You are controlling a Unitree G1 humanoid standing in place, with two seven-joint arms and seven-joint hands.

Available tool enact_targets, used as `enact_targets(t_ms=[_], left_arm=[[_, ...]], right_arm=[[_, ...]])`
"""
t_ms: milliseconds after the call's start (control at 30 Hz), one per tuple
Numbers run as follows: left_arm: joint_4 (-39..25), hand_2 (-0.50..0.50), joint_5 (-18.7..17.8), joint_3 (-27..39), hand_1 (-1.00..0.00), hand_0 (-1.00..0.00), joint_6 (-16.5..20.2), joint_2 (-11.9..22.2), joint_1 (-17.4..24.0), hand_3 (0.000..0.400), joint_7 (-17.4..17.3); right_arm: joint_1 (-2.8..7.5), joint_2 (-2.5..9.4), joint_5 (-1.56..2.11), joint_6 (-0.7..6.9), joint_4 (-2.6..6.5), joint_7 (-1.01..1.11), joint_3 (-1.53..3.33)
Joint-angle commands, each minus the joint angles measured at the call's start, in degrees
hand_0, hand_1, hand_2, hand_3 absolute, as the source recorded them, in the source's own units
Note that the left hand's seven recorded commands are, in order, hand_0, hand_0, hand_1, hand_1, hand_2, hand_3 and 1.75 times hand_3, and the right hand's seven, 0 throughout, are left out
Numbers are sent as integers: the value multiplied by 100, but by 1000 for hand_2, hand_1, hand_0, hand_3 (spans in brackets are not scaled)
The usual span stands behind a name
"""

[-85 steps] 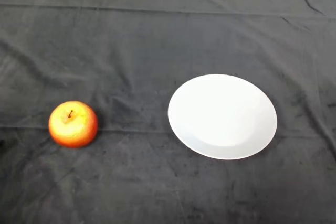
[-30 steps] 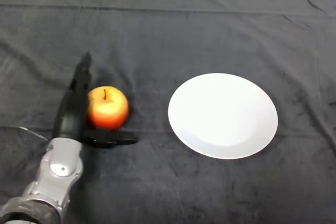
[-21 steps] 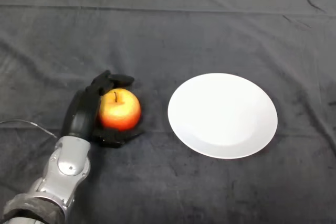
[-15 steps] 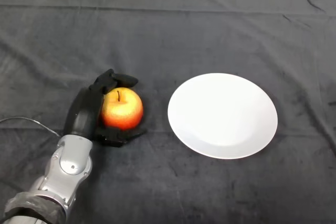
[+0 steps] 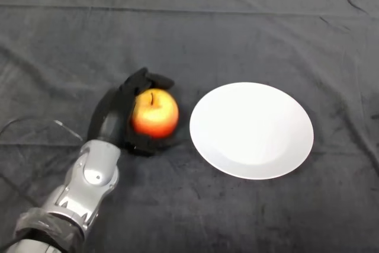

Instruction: Move the apple to the plate

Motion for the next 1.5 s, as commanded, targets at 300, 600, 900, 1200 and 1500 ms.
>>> enact_targets(t_ms=[300,600,900,1200,1500], left_arm=[[-892,0,107,-546,-1000,-1000,424,-7,-124,400,288],[-330,0,-79,-1114,-1000,-1000,326,-270,-575,400,544],[328,0,-516,-1779,-1000,-1000,252,-555,-1075,400,722],[878,0,-1010,-2400,-1000,-1000,53,-707,-1434,400,784],[1307,0,-1422,-2860,-1000,-1000,-112,-796,-1667,400,771]], right_arm=[[-142,-150,138,-26,-161,-6,-73],[-140,-148,138,-25,-168,-10,-71],[-144,-154,141,-22,-158,-8,-72],[-152,-163,144,-20,-138,-2,-76],[-160,-174,146,-18,-113,7,-80]])
